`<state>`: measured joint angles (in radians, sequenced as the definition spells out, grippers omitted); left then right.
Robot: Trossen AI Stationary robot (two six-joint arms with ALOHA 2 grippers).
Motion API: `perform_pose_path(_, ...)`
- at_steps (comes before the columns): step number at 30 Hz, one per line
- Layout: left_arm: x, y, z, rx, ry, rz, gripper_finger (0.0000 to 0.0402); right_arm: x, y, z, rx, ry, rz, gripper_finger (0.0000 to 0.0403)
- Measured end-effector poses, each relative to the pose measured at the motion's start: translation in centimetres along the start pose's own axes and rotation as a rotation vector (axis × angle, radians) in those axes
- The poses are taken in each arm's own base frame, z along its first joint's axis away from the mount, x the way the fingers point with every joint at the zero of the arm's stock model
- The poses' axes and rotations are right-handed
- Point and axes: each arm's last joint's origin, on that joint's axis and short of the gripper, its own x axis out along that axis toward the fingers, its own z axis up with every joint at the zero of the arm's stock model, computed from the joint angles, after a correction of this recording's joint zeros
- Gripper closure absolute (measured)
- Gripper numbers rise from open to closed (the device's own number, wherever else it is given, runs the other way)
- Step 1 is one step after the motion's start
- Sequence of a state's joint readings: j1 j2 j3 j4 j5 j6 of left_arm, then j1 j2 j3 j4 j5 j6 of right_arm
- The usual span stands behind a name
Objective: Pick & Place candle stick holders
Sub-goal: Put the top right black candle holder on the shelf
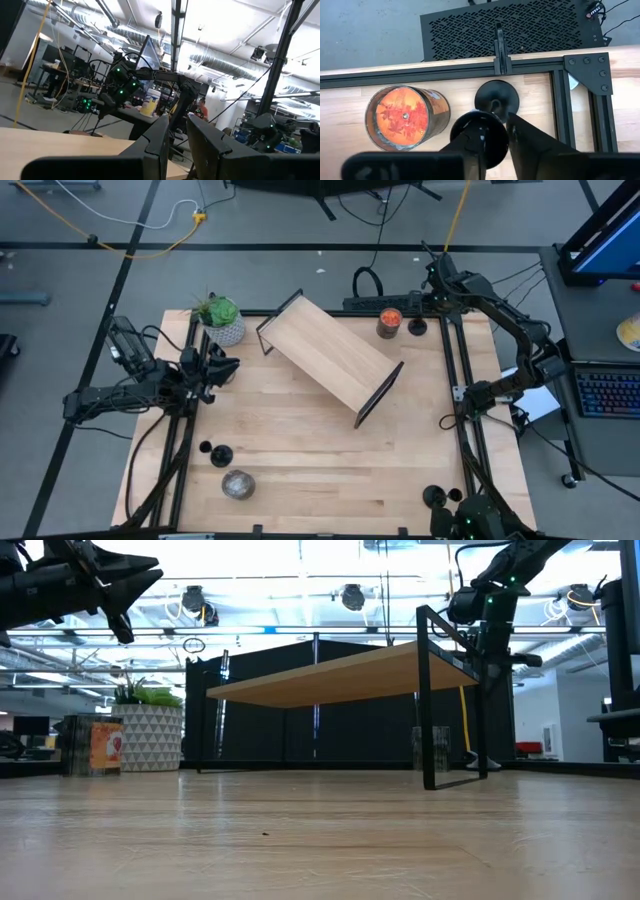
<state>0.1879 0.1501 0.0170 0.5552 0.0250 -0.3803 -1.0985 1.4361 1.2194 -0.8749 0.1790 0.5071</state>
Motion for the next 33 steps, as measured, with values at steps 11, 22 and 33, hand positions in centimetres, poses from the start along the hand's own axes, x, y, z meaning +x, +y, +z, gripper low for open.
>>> perform_pose_path(11,0.0,0.0,0.0,-0.029,0.000,-0.001,0.0330,0.1,0.0,-0.1,-0.009,0.007,0.001,0.0389)
perform_pose_path(22,0.0,0.0,0.0,-0.052,0.000,-0.001,0.0330,-0.9,-0.3,-0.5,-0.061,0.029,0.034,0.0391)
perform_pose_path(33,0.0,0.0,0.0,-0.053,0.000,-0.001,0.0330,-2.4,-0.5,-0.6,-0.101,0.118,0.056,0.0398)
